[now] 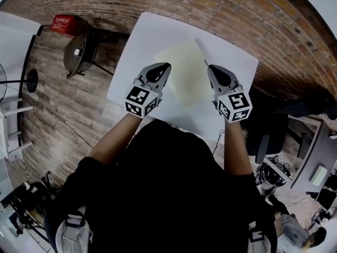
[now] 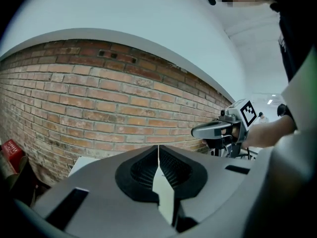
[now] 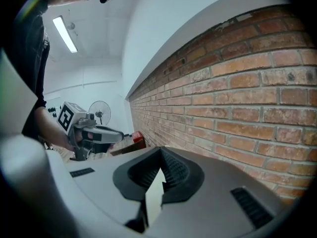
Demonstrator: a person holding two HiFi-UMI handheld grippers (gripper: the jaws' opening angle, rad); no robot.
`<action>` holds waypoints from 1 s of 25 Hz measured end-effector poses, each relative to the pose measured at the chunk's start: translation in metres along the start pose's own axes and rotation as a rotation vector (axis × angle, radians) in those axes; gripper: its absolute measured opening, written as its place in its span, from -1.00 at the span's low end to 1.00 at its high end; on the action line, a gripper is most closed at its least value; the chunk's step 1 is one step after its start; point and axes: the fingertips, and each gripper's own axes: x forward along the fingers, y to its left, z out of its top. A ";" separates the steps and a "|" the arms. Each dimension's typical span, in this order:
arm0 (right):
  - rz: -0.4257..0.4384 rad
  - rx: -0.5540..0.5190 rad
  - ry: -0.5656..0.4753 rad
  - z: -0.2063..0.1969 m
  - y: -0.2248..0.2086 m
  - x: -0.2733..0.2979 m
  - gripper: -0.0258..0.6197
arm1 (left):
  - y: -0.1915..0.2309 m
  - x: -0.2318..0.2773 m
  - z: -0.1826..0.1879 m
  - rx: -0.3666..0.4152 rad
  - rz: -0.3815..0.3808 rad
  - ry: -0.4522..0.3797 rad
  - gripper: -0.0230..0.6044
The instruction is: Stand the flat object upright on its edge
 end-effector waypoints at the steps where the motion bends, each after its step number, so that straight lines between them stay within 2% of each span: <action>1: -0.004 0.003 0.012 -0.003 -0.003 0.006 -0.89 | 0.005 0.003 -0.003 -0.004 0.002 0.007 -0.86; 5: -0.011 0.003 0.076 -0.018 -0.013 0.032 -0.89 | 0.027 0.016 -0.019 -0.041 0.028 0.035 -0.86; 15: -0.040 0.033 0.279 -0.079 -0.061 0.103 -0.87 | 0.070 0.048 -0.089 -0.239 0.160 0.190 -0.85; 21: -0.048 0.041 0.401 -0.124 -0.077 0.136 -0.78 | 0.087 0.059 -0.134 -0.419 0.266 0.281 -0.85; 23: -0.043 0.039 0.429 -0.135 -0.082 0.144 -0.76 | 0.091 0.063 -0.145 -0.451 0.299 0.303 -0.80; 25: -0.038 0.042 0.455 -0.144 -0.086 0.151 -0.73 | 0.095 0.068 -0.153 -0.460 0.322 0.323 -0.63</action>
